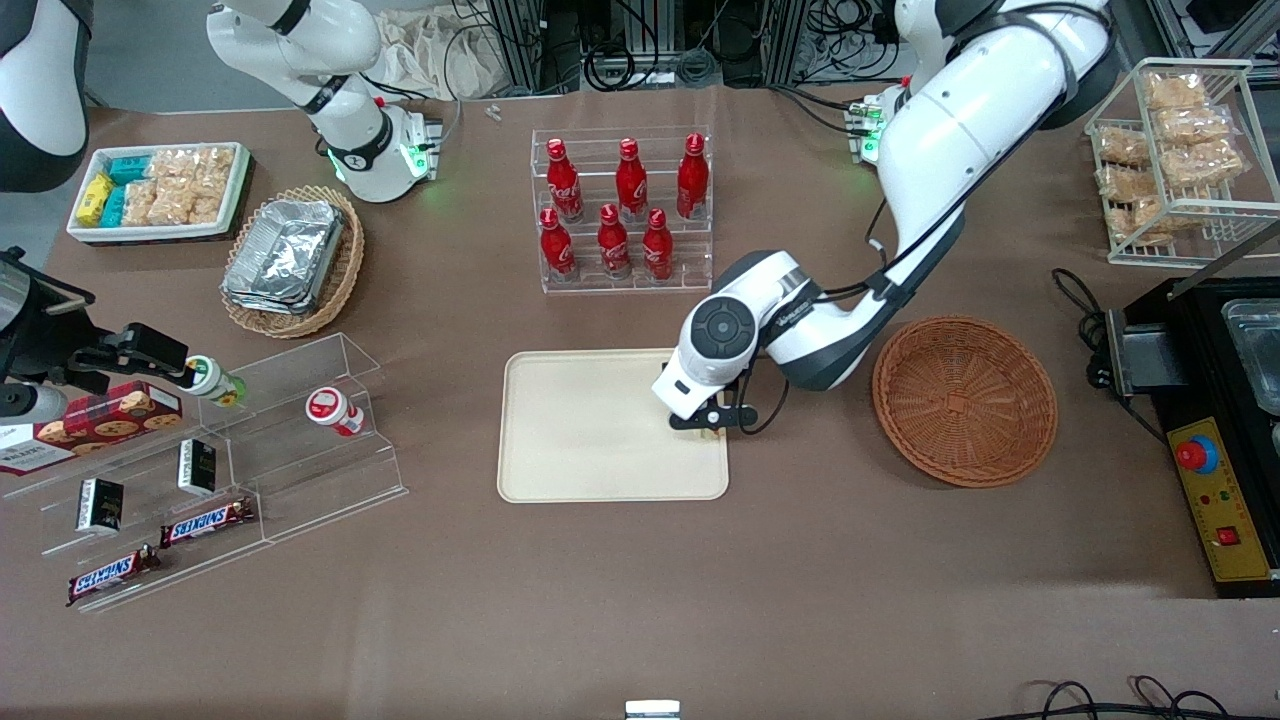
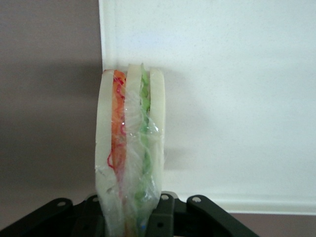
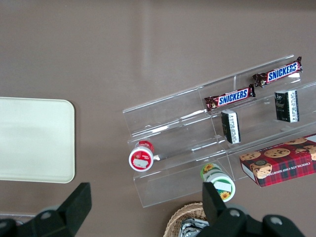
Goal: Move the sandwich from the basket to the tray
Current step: 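Carry the sandwich over the cream tray with the left gripper, then lower the sandwich onto the tray and open the left gripper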
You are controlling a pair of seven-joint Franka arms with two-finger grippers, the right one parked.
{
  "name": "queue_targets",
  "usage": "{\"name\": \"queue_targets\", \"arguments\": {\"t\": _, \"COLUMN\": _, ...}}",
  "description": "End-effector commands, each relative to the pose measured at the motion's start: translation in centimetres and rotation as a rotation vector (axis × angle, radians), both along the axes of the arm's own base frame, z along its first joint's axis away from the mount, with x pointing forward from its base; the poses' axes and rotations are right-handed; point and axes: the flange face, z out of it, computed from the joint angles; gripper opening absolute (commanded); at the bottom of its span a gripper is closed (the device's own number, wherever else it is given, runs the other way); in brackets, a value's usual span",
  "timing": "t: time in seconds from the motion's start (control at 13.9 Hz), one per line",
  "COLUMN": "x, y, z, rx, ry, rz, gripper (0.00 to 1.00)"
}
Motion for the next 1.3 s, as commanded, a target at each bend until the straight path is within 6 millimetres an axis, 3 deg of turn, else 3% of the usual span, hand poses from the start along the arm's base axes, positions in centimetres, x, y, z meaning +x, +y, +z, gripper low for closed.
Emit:
{"name": "queue_targets", "arguments": {"t": 0.0, "x": 1.3, "y": -0.9, "z": 0.1, "rx": 0.003, "ry": -0.036, "rz": 0.020, "gripper": 0.00}}
{"name": "queue_targets", "arguments": {"t": 0.22, "x": 1.8, "y": -1.0, "z": -1.2, "rx": 0.034, "ry": -0.052, "rz": 0.044, "gripper": 0.04}}
{"name": "queue_targets", "arguments": {"t": 0.5, "x": 2.5, "y": -1.6, "z": -1.5, "rx": 0.016, "ry": -0.082, "rz": 0.071, "gripper": 0.07}}
{"name": "queue_targets", "arguments": {"t": 0.58, "x": 2.6, "y": -1.6, "z": -1.5, "rx": 0.013, "ry": -0.084, "rz": 0.072, "gripper": 0.12}}
{"name": "queue_targets", "arguments": {"t": 0.65, "x": 2.6, "y": -1.6, "z": -1.5, "rx": 0.014, "ry": -0.084, "rz": 0.074, "gripper": 0.34}}
{"name": "queue_targets", "arguments": {"t": 0.72, "x": 2.7, "y": -1.5, "z": -1.5, "rx": 0.015, "ry": -0.085, "rz": 0.073, "gripper": 0.68}}
{"name": "queue_targets", "arguments": {"t": 0.79, "x": 2.7, "y": -1.5, "z": -1.4, "rx": 0.015, "ry": -0.088, "rz": 0.070, "gripper": 0.95}}
{"name": "queue_targets", "arguments": {"t": 0.86, "x": 2.8, "y": -1.5, "z": -1.3, "rx": 0.014, "ry": -0.091, "rz": 0.069, "gripper": 0.99}}
{"name": "queue_targets", "arguments": {"t": 1.01, "x": 3.3, "y": -1.6, "z": -0.4, "rx": 0.008, "ry": -0.104, "rz": 0.076, "gripper": 0.99}}
{"name": "queue_targets", "arguments": {"t": 1.23, "x": 4.4, "y": -0.5, "z": 4.1, "rx": 0.037, "ry": -0.121, "rz": 0.110, "gripper": 0.99}}
